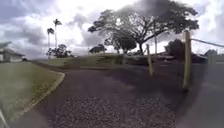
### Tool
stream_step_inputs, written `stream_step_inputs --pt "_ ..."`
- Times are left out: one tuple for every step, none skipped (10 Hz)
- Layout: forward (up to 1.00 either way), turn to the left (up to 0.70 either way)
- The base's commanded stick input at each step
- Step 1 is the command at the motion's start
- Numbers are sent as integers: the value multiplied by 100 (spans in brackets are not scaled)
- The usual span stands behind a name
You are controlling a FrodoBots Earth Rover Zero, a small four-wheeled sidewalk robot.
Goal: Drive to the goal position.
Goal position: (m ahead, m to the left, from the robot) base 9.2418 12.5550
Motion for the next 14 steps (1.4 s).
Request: stream_step_inputs --pt "14 0" --pt "0 0" --pt "0 0" --pt "0 0" --pt "0 0" --pt "0 0" --pt "0 0" --pt "0 0" --pt "0 0" --pt "0 0" --pt "20 0" --pt "58 0" --pt "70 0" --pt "70 0"
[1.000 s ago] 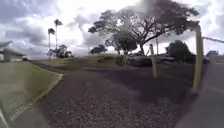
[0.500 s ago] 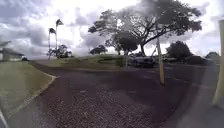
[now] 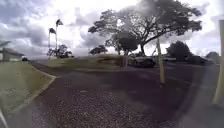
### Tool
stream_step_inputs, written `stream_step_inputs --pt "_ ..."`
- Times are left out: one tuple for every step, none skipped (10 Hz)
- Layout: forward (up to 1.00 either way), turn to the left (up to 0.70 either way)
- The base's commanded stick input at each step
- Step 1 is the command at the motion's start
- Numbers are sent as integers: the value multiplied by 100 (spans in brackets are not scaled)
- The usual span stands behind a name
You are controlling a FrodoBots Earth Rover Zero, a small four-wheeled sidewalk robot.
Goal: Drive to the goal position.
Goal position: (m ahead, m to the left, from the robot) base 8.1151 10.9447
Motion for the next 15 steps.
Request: stream_step_inputs --pt "70 0" --pt "70 0" --pt "70 1" --pt "70 6" --pt "70 6" --pt "70 6" --pt "70 21" --pt "70 29" --pt "70 35" --pt "70 35" --pt "70 35" --pt "70 35" --pt "70 35" --pt "70 35" --pt "70 34"
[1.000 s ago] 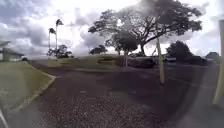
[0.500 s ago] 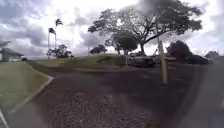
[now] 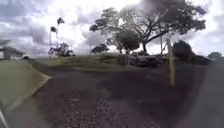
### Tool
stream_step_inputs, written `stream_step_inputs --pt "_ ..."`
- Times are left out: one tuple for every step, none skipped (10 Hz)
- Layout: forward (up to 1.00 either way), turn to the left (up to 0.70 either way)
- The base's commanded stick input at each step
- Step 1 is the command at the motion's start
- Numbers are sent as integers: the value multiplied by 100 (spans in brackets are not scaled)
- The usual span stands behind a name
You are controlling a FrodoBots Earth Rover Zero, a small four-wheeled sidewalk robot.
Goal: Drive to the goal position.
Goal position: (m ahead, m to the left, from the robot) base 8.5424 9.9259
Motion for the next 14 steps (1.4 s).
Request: stream_step_inputs --pt "70 24" --pt "70 14" --pt "70 4" --pt "70 0" --pt "70 0" --pt "70 0" --pt "70 0" --pt "70 0" --pt "70 0" --pt "85 34" --pt "85 34" --pt "85 31" --pt "85 16" --pt "85 2"
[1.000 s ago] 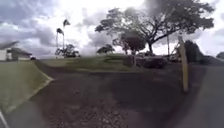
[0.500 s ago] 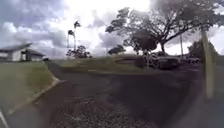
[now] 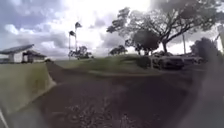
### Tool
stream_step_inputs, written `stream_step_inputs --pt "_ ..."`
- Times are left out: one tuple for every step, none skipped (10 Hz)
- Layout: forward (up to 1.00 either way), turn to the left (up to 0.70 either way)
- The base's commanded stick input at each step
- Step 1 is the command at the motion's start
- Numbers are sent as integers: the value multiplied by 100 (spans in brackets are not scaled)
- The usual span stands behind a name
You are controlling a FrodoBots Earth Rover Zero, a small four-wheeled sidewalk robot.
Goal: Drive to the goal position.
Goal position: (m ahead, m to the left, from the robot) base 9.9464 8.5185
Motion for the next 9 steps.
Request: stream_step_inputs --pt "85 0" --pt "85 0" --pt "85 0" --pt "85 13" --pt "85 23" --pt "85 32" --pt "85 34" --pt "85 34" --pt "85 34"
